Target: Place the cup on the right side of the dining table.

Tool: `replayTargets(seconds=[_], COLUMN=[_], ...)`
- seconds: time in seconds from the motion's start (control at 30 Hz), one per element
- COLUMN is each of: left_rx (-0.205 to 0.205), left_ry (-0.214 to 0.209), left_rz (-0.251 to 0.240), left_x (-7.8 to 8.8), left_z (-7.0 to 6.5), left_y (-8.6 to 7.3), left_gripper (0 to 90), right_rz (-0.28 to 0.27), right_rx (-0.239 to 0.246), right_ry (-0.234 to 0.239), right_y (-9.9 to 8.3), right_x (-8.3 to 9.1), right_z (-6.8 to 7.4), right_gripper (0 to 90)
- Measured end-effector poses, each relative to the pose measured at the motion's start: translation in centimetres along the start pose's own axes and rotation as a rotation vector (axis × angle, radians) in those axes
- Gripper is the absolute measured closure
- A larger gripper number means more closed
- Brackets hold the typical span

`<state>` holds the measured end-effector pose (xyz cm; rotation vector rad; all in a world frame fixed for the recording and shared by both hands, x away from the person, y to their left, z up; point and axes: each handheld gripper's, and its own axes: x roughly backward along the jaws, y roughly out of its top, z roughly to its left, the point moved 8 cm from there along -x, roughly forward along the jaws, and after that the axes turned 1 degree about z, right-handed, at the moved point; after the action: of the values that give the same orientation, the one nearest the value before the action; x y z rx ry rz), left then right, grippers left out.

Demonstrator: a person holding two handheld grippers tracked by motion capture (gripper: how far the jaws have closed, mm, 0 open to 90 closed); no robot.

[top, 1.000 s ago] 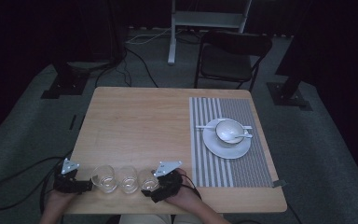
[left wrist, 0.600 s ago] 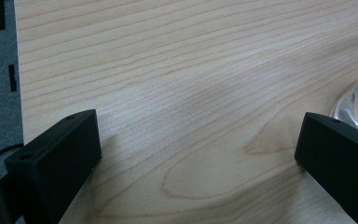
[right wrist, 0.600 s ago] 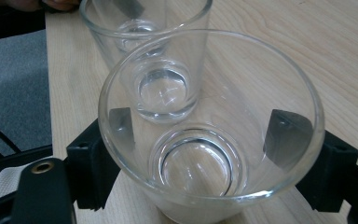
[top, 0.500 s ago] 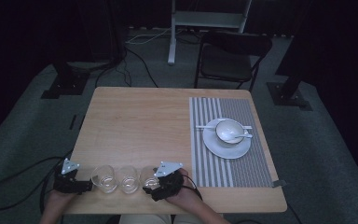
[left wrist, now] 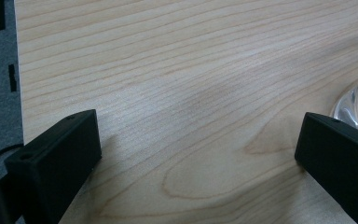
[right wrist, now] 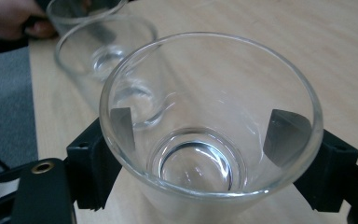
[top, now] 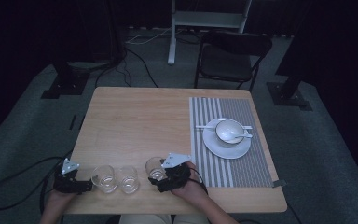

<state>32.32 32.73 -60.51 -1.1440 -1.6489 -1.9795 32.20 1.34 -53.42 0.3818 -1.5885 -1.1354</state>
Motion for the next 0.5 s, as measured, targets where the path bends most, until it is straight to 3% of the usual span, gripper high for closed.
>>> replayTargets(seconds=[0.5], left_rx=[0.001], left_ry=[0.0], left_rz=[-0.001], left_x=[0.0], left_z=[0.0], left_y=[0.0], left_gripper=[0.6], right_rz=[-0.115], right_rx=[-0.021], right_ry=[-0.115], right_y=[4.6], right_x=[4.4], right_z=[-4.4], right_gripper=[20.0])
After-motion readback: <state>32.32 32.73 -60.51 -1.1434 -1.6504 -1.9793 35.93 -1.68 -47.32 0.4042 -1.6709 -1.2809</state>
